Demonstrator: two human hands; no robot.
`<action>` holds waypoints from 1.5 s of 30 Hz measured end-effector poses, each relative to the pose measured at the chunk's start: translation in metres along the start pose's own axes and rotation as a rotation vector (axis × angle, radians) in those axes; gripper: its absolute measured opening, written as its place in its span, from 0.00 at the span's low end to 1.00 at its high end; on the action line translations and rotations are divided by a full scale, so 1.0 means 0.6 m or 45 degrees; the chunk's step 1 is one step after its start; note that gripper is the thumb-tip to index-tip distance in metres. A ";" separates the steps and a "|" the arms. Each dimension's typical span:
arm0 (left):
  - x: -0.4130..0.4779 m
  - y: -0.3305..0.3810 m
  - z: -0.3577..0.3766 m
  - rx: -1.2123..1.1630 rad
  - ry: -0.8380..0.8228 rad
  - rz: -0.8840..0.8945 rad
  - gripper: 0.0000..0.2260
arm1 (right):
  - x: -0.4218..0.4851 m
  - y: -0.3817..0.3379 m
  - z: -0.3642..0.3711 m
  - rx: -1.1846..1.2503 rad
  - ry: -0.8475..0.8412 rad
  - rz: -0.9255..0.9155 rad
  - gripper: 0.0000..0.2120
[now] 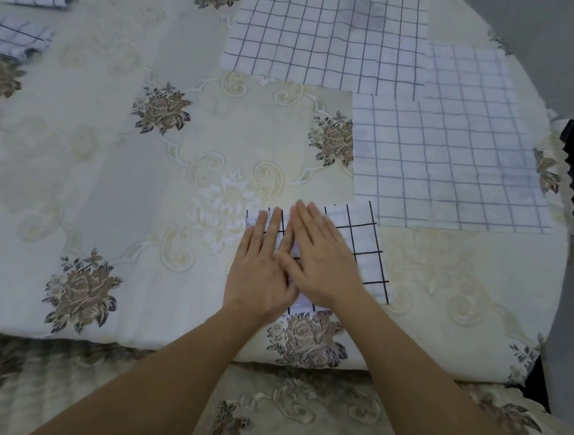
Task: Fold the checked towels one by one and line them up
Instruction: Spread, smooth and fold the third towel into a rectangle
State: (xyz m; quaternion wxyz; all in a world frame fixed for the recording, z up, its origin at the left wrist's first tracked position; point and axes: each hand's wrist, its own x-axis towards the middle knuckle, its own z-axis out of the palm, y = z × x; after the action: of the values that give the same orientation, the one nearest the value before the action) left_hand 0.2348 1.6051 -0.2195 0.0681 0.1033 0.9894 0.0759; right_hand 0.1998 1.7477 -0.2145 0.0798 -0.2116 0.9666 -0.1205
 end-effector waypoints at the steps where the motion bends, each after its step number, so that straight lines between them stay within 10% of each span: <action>1: 0.002 -0.001 0.000 0.015 0.005 0.005 0.33 | -0.001 0.017 0.002 -0.045 0.003 0.014 0.40; 45: 0.006 0.026 0.002 0.001 -0.037 -0.063 0.34 | -0.070 0.103 -0.009 -0.196 0.039 0.192 0.41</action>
State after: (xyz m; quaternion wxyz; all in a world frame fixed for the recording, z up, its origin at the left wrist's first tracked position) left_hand 0.2346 1.6212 -0.2187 0.0844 0.0799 0.9906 0.0724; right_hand 0.2123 1.8211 -0.2218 0.0574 -0.1420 0.9873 -0.0429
